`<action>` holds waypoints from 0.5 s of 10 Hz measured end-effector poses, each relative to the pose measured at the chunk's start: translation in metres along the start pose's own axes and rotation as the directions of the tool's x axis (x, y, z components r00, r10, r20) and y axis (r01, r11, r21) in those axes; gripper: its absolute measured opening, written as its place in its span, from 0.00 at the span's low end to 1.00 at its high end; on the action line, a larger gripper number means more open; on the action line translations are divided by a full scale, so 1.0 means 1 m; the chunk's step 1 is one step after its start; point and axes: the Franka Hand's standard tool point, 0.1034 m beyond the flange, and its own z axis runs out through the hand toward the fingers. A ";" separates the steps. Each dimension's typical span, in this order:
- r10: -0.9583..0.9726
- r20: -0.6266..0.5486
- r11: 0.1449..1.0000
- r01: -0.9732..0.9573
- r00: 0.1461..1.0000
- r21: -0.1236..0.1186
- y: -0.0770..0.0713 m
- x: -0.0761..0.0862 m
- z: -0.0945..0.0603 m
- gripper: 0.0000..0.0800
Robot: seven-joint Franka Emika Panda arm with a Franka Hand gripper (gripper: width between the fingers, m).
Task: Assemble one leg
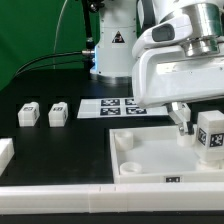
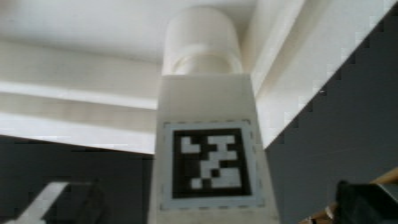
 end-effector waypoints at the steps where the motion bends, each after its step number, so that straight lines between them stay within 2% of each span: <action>1: 0.001 0.000 1.000 -0.001 1.000 -0.001 0.001 0.001 0.000 0.81; 5: 0.001 -0.008 1.000 -0.001 1.000 -0.002 0.003 0.013 -0.001 0.81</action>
Offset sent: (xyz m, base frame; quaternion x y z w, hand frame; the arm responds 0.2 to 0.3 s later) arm 0.0097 -0.0034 0.0108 -0.0065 -0.0019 -0.0122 0.9999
